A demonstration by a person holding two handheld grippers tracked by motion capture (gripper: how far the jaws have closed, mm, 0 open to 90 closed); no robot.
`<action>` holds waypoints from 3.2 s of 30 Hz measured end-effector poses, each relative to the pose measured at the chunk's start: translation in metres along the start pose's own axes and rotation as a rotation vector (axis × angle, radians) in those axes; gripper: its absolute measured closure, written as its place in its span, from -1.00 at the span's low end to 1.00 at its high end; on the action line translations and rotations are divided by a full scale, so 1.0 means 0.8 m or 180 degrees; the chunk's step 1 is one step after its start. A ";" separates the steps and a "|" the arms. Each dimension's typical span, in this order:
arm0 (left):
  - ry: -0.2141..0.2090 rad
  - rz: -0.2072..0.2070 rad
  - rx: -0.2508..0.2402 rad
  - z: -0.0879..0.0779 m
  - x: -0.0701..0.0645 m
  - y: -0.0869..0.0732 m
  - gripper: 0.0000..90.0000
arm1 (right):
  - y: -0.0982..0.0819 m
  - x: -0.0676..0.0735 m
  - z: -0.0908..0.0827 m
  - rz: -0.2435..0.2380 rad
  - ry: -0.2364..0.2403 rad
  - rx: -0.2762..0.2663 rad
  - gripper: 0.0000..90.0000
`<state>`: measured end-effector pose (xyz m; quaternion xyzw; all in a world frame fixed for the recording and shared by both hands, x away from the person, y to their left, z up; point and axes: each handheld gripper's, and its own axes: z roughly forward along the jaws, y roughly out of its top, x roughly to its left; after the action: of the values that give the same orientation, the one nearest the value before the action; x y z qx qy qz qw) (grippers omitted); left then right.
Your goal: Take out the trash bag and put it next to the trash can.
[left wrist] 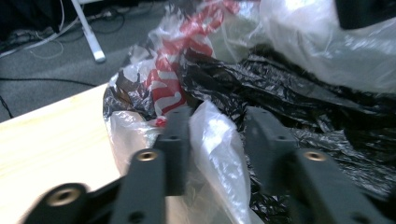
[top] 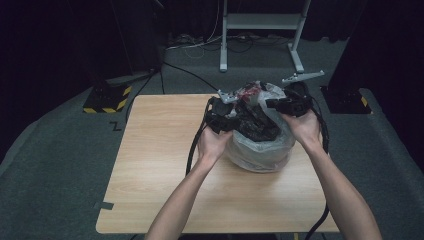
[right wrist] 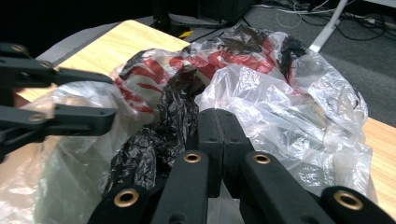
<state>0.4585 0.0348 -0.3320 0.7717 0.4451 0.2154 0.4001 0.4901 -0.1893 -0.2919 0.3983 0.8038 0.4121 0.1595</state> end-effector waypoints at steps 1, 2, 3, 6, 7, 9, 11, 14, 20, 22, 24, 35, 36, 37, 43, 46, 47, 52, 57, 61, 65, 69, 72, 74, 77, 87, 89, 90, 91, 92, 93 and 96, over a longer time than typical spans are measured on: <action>-0.0016 -0.0009 0.0018 0.002 0.001 0.001 0.53 | 0.000 0.000 0.000 0.0005 0.0018 -0.0005 1.00; -0.0034 -0.0019 0.0032 0.003 0.002 0.001 0.61 | 0.000 0.001 0.000 0.0007 0.0028 0.0000 1.00; -0.0049 -0.0025 0.0037 0.004 0.003 0.002 0.69 | 0.000 0.002 0.000 -0.0002 0.0036 0.0003 1.00; -0.0154 -0.0072 -0.0018 0.002 0.005 0.003 0.89 | 0.002 0.006 0.002 -0.0017 0.0072 0.0012 1.00; -0.0198 -0.0072 -0.0052 0.001 0.005 0.003 0.93 | 0.003 0.007 0.002 -0.0020 0.0084 0.0010 1.00; -0.0278 -0.0062 -0.0133 -0.001 0.003 0.005 0.96 | 0.005 0.009 0.003 -0.0022 0.0128 -0.0001 1.00; -0.0381 -0.0066 -0.0232 -0.004 0.001 0.008 0.96 | 0.007 0.012 0.004 -0.0024 0.0174 -0.0011 1.00; -0.0494 -0.0029 -0.0377 -0.007 -0.005 0.013 0.96 | 0.010 0.018 0.005 -0.0045 0.0220 -0.0010 1.00; -0.0555 0.0205 -0.0439 -0.003 -0.022 0.019 0.93 | 0.017 0.024 0.008 -0.0022 0.0290 -0.0044 1.00; -0.0590 0.0201 -0.0451 -0.001 -0.025 0.020 0.90 | 0.020 0.026 0.008 -0.0014 0.0319 -0.0061 1.00; -0.0616 0.0201 -0.0454 0.001 -0.026 0.022 0.85 | 0.022 0.028 0.009 -0.0016 0.0336 -0.0052 1.00; -0.0553 0.0242 -0.0477 0.015 -0.034 0.024 0.15 | 0.023 0.030 0.011 0.0046 0.0503 -0.0042 1.00; -0.0528 0.0242 -0.0481 0.017 -0.035 0.025 0.14 | 0.023 0.031 0.011 0.0039 0.0510 -0.0033 1.00; -0.0503 0.0234 -0.0487 0.018 -0.035 0.025 0.16 | 0.023 0.032 0.012 0.0033 0.0520 -0.0030 1.00; -0.0383 0.0305 -0.0523 0.020 -0.037 0.027 0.55 | 0.022 0.030 0.012 0.0087 0.0564 -0.0048 0.92; -0.0336 0.0342 -0.0486 0.020 -0.037 0.028 0.74 | 0.022 0.027 0.010 0.0131 0.0532 -0.0099 0.77; -0.0314 0.0352 -0.0463 0.020 -0.038 0.029 0.79 | 0.022 0.026 0.009 0.0141 0.0520 -0.0115 0.73; -0.0331 0.0362 -0.0428 0.020 -0.039 0.031 0.96 | 0.018 0.019 0.005 0.0197 0.0430 -0.0203 0.42; -0.0390 0.0372 -0.0430 0.013 -0.037 0.033 0.98 | 0.015 0.006 -0.012 0.0323 0.0305 -0.0397 0.02; -0.0463 0.0363 -0.0448 0.007 -0.035 0.037 0.99 | 0.010 -0.004 -0.026 0.0360 0.0190 -0.0468 -0.14; -0.0508 0.0366 -0.0502 -0.003 -0.034 0.042 0.99 | 0.003 -0.017 -0.041 0.0448 0.0119 -0.0584 -0.20; -0.0562 0.0405 -0.0528 -0.012 -0.035 0.045 0.99 | -0.006 -0.029 -0.055 0.0493 0.0040 -0.0685 -0.21; -0.0622 0.0391 -0.0562 -0.018 -0.034 0.048 0.99 | -0.016 -0.036 -0.060 0.0487 -0.0031 -0.0689 -0.19; -0.0635 0.0405 -0.0580 -0.022 -0.034 0.049 0.99 | -0.024 -0.041 -0.063 0.0489 -0.0071 -0.0703 -0.17; -0.0653 0.0409 -0.0617 -0.030 -0.034 0.052 0.99 | -0.035 -0.049 -0.066 0.0541 -0.0125 -0.0752 -0.16; -0.0845 0.0302 -0.0754 -0.042 -0.031 0.061 0.99 | -0.067 -0.072 -0.070 0.0680 -0.0324 -0.0806 -0.14; -0.0858 0.0295 -0.0765 -0.042 -0.032 0.061 0.99 | -0.075 -0.078 -0.069 0.0725 -0.0312 -0.0791 -0.11; -0.0876 0.0274 -0.0777 -0.041 -0.032 0.061 0.99 | -0.080 -0.081 -0.069 0.0752 -0.0305 -0.0781 -0.10; -0.0892 0.0258 -0.0787 -0.041 -0.032 0.062 0.99 | -0.084 -0.084 -0.069 0.0771 -0.0331 -0.0775 -0.10; -0.0894 0.0263 -0.0791 -0.041 -0.032 0.063 0.99 | -0.089 -0.087 -0.069 0.0787 -0.0359 -0.0777 -0.10; -0.0894 0.0267 -0.0797 -0.042 -0.033 0.064 0.99 | -0.094 -0.091 -0.070 0.0819 -0.0379 -0.0775 -0.10; -0.0923 0.0259 -0.0823 -0.043 -0.035 0.069 1.00 | -0.111 -0.100 -0.069 0.0887 -0.0442 -0.0767 -0.10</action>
<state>0.4492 0.0098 -0.2668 0.7542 0.3198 0.1734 0.5466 0.4633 -0.3108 -0.3338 0.5112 0.6728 0.4950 0.2025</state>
